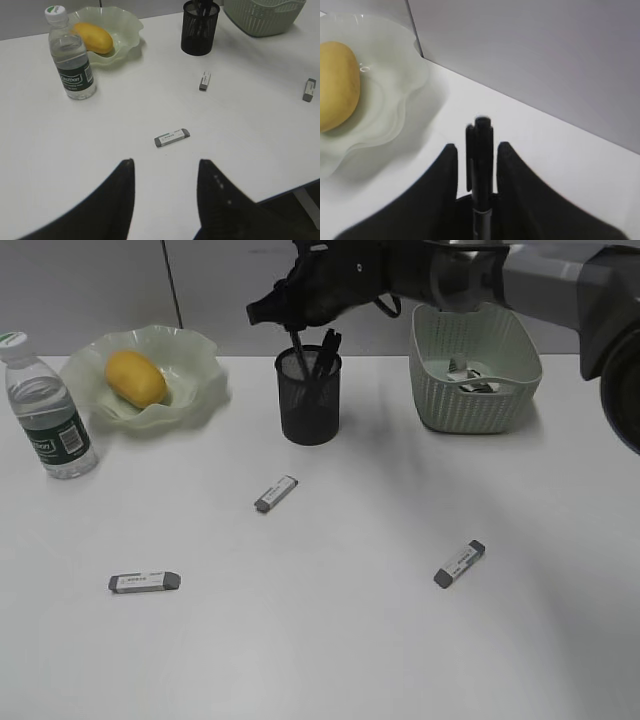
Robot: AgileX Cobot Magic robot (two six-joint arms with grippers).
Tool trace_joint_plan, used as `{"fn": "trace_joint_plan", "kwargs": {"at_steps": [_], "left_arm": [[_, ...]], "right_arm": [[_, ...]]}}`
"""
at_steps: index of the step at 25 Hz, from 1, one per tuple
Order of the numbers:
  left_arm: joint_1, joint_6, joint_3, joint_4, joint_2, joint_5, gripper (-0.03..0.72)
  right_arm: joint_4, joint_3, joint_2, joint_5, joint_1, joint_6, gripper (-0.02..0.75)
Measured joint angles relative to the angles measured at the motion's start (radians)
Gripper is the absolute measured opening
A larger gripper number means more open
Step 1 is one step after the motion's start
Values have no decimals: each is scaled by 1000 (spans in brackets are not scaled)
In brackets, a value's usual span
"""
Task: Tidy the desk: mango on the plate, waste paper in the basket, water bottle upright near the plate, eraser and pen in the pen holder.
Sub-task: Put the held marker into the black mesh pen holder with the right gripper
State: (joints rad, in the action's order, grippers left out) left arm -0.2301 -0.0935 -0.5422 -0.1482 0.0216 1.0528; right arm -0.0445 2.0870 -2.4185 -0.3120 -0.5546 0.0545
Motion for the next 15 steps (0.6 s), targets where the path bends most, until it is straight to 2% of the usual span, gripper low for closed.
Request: {"fn": "trace_joint_plan", "kwargs": {"at_steps": [4,6,10,15], "left_arm": [[0,0,0,0,0,0,319],[0,0,0,0,0,0,319],[0,0,0,0,0,0,319],[0,0,0,0,0,0,319]], "right_arm": [[1,0,1,-56,0,-1,378],[3,0,10,-96,0,-1,426],[7,2,61,-214,0,-10,449],[10,7,168,-439,0,-55,454]]}}
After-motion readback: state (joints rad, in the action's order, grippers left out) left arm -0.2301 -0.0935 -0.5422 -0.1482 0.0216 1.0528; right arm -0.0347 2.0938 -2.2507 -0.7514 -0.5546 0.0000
